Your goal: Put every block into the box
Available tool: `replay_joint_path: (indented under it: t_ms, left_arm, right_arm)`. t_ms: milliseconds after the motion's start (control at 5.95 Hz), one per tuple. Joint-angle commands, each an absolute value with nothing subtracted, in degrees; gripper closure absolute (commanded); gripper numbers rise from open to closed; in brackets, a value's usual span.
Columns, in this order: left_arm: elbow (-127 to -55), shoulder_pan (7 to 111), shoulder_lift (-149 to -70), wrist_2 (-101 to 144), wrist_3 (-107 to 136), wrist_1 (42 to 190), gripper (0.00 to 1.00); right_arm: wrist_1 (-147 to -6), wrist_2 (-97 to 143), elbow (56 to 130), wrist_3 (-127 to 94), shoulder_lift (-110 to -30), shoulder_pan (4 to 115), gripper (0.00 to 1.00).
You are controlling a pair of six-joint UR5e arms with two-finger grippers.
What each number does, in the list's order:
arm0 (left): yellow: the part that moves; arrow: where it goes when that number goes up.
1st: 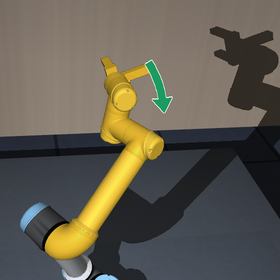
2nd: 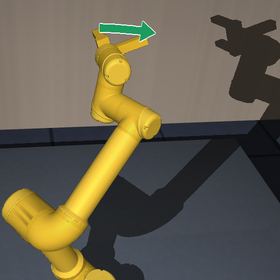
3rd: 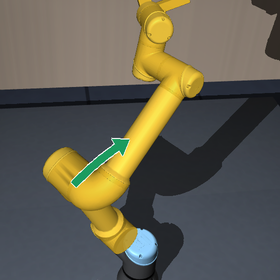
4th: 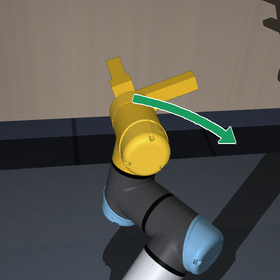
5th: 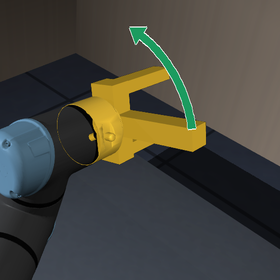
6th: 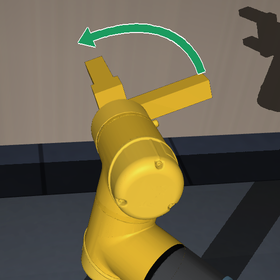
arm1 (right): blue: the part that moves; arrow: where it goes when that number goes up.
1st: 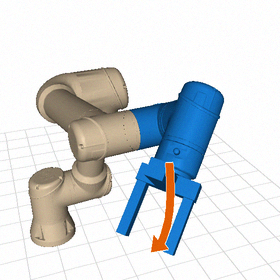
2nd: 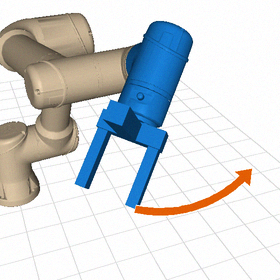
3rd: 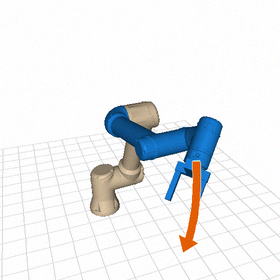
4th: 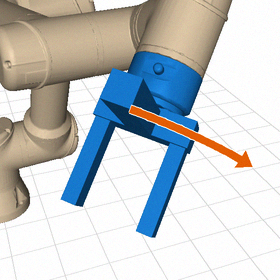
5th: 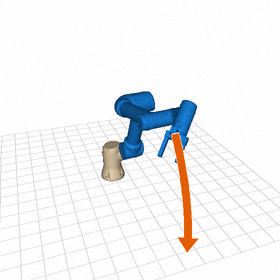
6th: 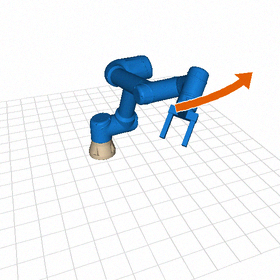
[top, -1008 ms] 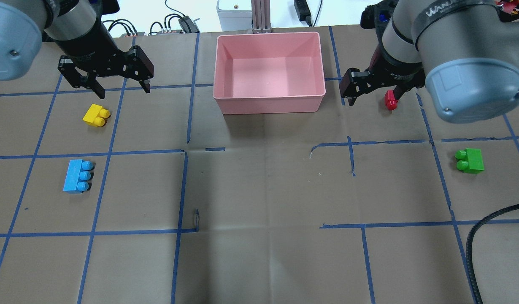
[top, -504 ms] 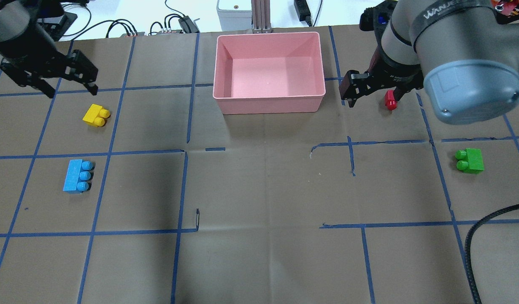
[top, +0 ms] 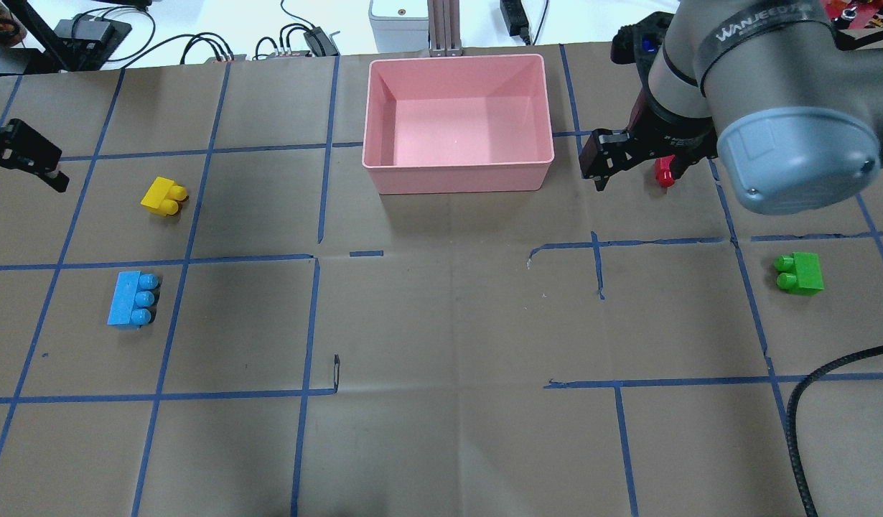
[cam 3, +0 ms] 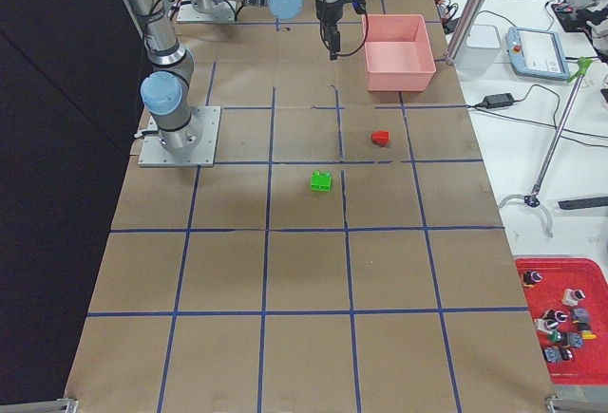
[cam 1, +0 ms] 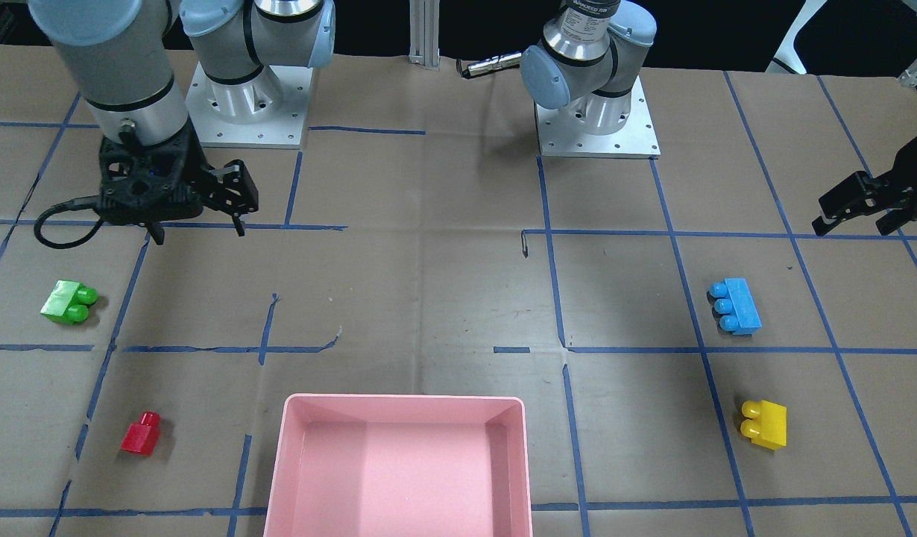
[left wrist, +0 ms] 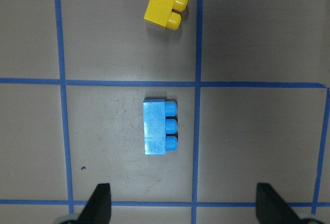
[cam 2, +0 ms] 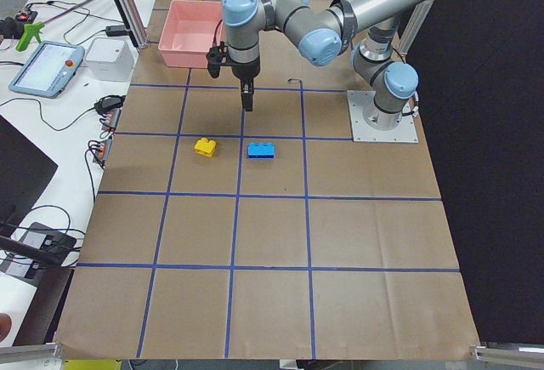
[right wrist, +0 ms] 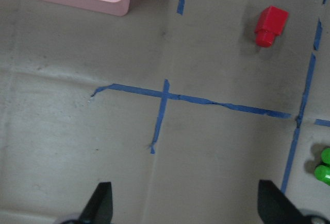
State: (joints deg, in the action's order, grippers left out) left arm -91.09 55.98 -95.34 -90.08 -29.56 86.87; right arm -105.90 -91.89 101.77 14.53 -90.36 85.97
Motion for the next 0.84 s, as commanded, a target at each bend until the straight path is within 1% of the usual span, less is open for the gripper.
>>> replay_joint_path:
  t_ms: [0, 168, 336, 504, 672]
  left_arm:
    - [-94.9, 55.55, -96.41, -89.56, -25.24, 83.17, 0.02]
    - [-97.88, 55.55, -97.98, -89.56, -25.22, 77.4, 0.02]
    - [-100.78, 55.81, -99.56, -89.47, -24.96, 72.73, 0.02]
    - [-103.42, 57.46, -101.67, -89.56, -24.09, 67.12, 0.03]
    - [-105.45, 58.44, -104.39, -89.47, -24.0, 61.75, 0.03]
  right_arm:
    - [-106.34, -91.24, 106.58, 21.5, -89.92, 71.19, 0.01]
    - [-111.39, -91.84, 110.87, 22.49, -89.91, 69.45, 0.01]
    - [-121.1, -92.11, 115.53, 29.98, -89.56, 67.78, 0.01]
    - [-125.81, -91.15, 120.36, 30.93, -88.43, 63.24, 0.01]
    - [-129.6, -91.06, 123.02, 31.02, -87.81, 59.37, 0.02]
